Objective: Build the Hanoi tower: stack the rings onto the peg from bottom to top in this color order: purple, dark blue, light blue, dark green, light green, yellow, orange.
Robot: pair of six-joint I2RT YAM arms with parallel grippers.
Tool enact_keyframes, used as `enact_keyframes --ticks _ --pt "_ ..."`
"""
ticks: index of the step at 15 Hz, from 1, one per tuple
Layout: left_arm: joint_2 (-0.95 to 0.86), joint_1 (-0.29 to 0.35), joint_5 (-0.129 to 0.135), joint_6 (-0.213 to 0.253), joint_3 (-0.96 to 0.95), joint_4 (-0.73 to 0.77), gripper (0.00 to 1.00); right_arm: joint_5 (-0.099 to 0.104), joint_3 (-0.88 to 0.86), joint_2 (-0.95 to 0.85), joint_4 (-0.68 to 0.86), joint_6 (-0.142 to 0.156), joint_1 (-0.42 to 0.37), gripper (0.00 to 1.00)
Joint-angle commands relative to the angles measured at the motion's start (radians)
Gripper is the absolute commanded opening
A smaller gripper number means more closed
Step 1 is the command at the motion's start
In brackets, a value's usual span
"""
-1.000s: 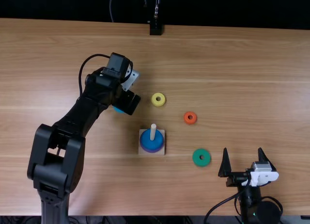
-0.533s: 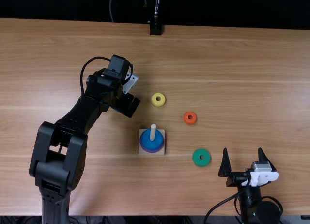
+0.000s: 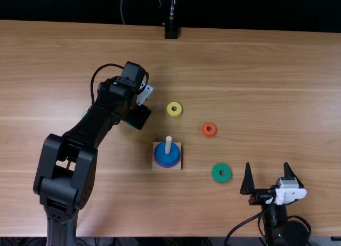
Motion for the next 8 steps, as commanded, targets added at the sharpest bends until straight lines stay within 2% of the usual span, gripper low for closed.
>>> enact_keyframes --ticks 1,3,4,6,8 --pt "-0.002 -0.019 0.003 0.002 0.047 -0.032 0.00 0.000 -0.005 -0.013 0.001 0.003 -0.014 1.00" --pt "-0.088 -0.020 0.014 -0.004 0.065 -0.111 0.00 -0.002 -0.006 -0.013 0.001 0.003 -0.014 1.00" --pt "-0.128 -0.020 0.016 -0.033 0.065 -0.140 0.00 0.000 -0.006 -0.013 0.001 0.003 -0.014 1.00" --pt "-0.216 -0.028 0.018 -0.138 0.060 -0.151 0.00 0.000 -0.005 -0.013 0.001 0.003 -0.014 1.00" --pt "-0.300 -0.068 0.012 -0.186 0.060 -0.157 0.00 -0.002 -0.005 -0.013 0.001 0.003 -0.014 1.00"
